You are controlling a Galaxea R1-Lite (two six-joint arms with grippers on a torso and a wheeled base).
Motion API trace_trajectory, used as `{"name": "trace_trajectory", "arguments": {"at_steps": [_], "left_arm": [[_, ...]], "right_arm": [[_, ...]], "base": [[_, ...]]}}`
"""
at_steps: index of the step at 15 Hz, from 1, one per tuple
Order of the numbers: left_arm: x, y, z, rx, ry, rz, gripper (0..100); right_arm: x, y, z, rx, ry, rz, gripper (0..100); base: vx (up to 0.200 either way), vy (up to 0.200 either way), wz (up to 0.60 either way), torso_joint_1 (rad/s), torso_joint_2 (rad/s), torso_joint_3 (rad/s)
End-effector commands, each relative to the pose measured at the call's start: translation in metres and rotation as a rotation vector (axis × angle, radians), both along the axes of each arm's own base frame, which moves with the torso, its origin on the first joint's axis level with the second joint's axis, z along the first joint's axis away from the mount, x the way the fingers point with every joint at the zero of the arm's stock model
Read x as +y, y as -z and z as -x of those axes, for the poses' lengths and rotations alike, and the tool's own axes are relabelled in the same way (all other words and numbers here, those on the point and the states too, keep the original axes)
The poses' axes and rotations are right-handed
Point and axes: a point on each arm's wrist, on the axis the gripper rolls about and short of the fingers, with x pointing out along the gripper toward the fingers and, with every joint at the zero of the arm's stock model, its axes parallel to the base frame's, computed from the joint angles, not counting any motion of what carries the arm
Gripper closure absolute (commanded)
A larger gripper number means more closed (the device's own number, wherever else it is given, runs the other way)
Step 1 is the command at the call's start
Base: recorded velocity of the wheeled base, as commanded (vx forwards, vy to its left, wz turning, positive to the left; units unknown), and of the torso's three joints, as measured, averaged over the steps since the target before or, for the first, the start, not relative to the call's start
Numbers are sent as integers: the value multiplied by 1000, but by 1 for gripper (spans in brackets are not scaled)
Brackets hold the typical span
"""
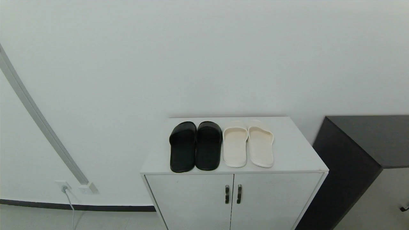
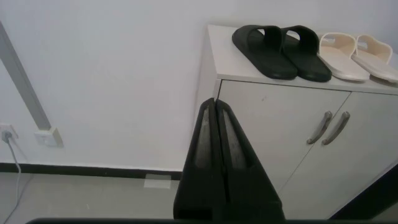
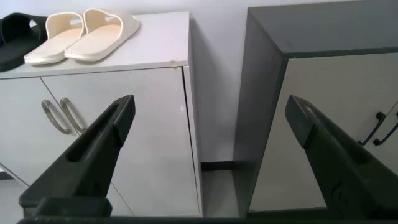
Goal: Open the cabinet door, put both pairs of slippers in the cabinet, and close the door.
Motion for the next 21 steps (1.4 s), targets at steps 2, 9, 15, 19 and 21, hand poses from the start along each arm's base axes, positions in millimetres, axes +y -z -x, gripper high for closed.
{"name": "trace_trajectory", "arguments": {"at_steps": [2, 9, 15, 19, 21], "left_arm": [[0, 0, 0, 1, -1, 2, 100], [0, 0, 0, 1, -1, -9, 100], [0, 0, 0, 1, 1, -11, 100], [0, 0, 0, 1, 1, -11, 100], [0, 0, 0, 1, 1, -9, 100]], "right_arm": [[0, 0, 0, -1, 0, 2, 0], [0, -38, 8, -103, -13, -15, 0], [4, -101, -63, 238, -151, -69, 0], [13, -100, -128, 331, -243, -70, 0], [23, -102, -153, 314, -284, -56, 0]], "base": [[0, 0, 0, 0, 0, 0], [0, 0, 0, 0, 0, 0], [0, 0, 0, 0, 0, 0], [0, 0, 0, 0, 0, 0], [0, 0, 0, 0, 0, 0]]}}
